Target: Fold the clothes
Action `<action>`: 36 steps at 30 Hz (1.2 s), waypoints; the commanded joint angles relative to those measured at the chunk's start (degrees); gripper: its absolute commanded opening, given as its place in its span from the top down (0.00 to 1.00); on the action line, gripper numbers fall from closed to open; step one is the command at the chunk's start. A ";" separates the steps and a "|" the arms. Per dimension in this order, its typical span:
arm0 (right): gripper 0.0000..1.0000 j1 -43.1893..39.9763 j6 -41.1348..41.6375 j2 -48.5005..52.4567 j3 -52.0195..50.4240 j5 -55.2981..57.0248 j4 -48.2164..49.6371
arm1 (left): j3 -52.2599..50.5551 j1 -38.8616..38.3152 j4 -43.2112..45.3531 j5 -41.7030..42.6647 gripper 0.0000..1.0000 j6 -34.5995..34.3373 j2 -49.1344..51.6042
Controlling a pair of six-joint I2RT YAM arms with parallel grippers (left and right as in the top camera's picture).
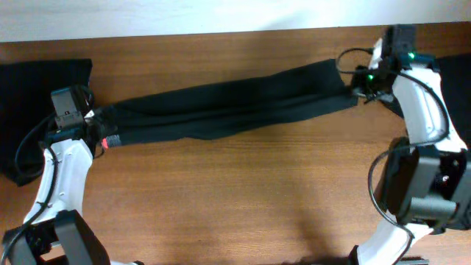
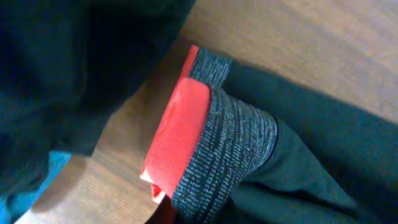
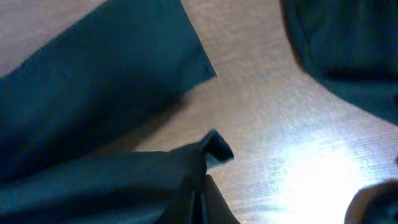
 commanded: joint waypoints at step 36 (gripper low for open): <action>0.01 0.66 -4.13 14.12 5.27 -2.34 12.94 | 5.29 -3.39 9.66 0.90 0.00 -2.45 15.96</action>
